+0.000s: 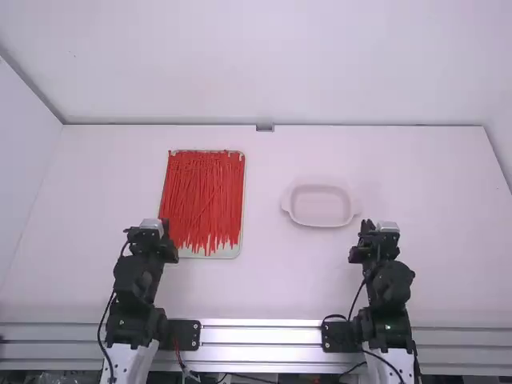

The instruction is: Fasten the cable tie

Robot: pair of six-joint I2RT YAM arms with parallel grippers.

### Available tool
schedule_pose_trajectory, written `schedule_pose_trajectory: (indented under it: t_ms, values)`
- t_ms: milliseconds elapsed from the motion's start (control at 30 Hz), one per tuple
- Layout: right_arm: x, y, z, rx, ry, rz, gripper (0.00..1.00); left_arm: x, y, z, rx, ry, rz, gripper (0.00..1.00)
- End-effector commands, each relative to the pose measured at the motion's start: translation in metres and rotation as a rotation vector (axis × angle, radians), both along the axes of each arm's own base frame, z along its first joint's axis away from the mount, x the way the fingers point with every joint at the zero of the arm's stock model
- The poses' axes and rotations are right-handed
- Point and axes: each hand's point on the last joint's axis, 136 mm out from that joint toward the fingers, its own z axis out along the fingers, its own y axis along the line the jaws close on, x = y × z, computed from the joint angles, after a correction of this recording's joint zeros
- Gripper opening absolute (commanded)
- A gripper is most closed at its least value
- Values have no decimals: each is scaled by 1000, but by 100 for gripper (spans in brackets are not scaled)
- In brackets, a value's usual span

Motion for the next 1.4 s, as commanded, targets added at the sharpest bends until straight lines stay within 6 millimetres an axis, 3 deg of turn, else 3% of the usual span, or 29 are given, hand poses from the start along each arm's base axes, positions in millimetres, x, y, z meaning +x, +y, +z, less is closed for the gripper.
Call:
schedule_pose_trajectory:
  t_ms: [0,633,1067,1367]
  values:
    - [1,3,21,10,-26,11,14,1,-2,18,-19,-19,-8,14]
    - [18,27,34,33,123,126,48,21,-10,33,-84,182,-25,48]
    - [39,56,41,14,217,227,73,44,-17,29,-132,367,-25,73]
    - [53,63,40,38,281,245,87,60,-20,26,-157,453,-21,87]
